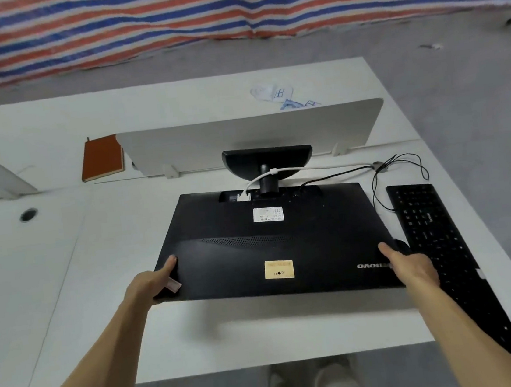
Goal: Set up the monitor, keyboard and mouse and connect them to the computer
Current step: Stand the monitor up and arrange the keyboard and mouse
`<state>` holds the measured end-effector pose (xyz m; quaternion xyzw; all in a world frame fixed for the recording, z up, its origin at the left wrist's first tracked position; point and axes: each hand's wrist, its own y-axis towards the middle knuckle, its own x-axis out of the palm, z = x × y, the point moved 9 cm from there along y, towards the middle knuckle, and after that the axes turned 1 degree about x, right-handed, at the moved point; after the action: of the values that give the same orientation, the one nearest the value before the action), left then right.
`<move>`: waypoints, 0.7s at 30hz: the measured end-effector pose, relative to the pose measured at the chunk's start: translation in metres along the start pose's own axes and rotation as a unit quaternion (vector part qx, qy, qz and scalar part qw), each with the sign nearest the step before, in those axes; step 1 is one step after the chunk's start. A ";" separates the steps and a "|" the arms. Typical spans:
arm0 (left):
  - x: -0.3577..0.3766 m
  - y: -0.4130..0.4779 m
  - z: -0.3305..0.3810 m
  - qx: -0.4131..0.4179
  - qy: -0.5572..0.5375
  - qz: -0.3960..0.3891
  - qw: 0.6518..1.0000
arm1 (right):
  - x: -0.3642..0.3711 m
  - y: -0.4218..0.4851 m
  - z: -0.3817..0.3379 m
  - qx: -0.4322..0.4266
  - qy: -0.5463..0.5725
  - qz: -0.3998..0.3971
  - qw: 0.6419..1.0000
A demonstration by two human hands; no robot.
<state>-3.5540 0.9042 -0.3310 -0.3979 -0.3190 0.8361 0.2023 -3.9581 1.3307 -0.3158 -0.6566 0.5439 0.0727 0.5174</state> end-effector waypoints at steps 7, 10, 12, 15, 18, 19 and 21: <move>-0.050 -0.032 0.073 0.081 -0.065 0.040 0.994 | -0.084 -0.030 -0.110 -0.172 0.180 0.048 0.967; -0.079 -0.057 0.120 0.123 -0.168 0.068 0.976 | -0.113 -0.059 -0.171 -0.221 0.247 0.048 0.942; -0.090 -0.075 0.147 0.147 -0.260 0.078 0.951 | -0.124 -0.068 -0.199 -0.223 0.280 0.052 0.932; -0.094 -0.087 0.185 0.192 -0.333 0.079 0.920 | -0.124 -0.072 -0.227 -0.232 0.308 0.050 0.921; -0.092 -0.088 0.218 0.217 -0.367 0.079 0.901 | -0.121 -0.063 -0.244 -0.228 0.313 0.045 0.921; -0.092 -0.088 0.229 0.231 -0.373 0.081 0.895 | -0.119 -0.059 -0.250 -0.223 0.321 0.029 0.920; -0.093 -0.085 0.254 0.277 -0.365 0.089 0.884 | -0.116 -0.045 -0.260 -0.208 0.348 -0.008 0.914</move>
<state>-3.6925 0.8153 -0.1002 -0.0191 -0.0892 0.9910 0.0981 -4.0906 1.2014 -0.0944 -0.7374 0.6569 -0.0531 0.1478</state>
